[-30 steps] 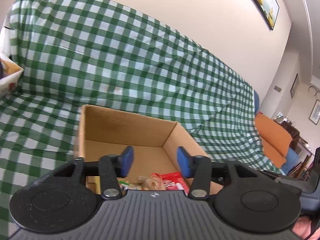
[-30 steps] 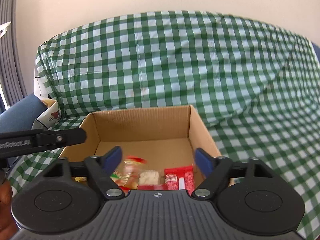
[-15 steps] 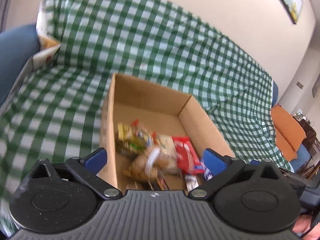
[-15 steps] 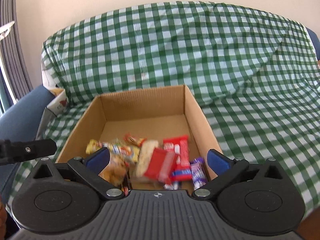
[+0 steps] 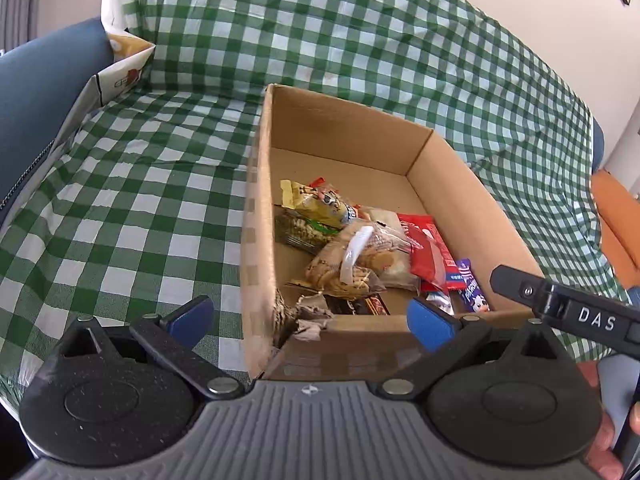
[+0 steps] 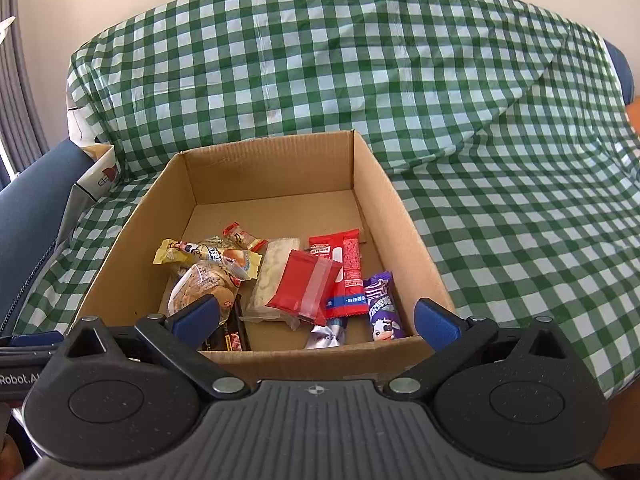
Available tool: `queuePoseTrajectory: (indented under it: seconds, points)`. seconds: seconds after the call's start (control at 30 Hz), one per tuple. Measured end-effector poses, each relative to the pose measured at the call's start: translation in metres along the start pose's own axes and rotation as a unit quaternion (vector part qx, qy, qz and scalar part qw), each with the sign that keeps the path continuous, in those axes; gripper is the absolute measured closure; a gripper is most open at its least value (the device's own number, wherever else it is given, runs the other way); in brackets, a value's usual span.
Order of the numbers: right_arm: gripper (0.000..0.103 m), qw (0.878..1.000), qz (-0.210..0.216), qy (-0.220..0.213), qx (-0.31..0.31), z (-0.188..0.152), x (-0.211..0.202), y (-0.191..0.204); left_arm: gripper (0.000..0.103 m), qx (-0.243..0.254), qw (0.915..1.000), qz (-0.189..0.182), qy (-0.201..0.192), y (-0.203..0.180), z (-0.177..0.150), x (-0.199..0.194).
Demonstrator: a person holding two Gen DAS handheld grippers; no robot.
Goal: Organize snacks
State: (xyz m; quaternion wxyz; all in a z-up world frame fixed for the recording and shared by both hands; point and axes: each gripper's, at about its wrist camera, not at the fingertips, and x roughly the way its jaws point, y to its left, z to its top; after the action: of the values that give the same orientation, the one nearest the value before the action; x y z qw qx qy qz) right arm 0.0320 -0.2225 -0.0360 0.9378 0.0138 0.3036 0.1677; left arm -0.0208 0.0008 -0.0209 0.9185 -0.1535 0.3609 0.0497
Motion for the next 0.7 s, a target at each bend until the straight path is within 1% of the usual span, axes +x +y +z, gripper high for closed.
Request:
queuePoseTrajectory:
  seconds: [0.17,0.33,0.7]
  points:
    - [0.001,1.000,0.003,0.006,-0.018,-0.001,0.005,0.008,0.000,0.003,1.0000,0.001,-0.004,-0.003,0.003,0.001]
    - [0.001,1.000,0.006,0.004,-0.030,0.000,0.006,0.011,0.000,0.001,1.0000,-0.006,0.001,-0.004,0.005,0.004]
    - [0.001,0.999,0.006,0.004,-0.034,0.001,0.008,0.011,0.000,0.003,0.9999,-0.016,0.000,-0.005,0.005,0.004]
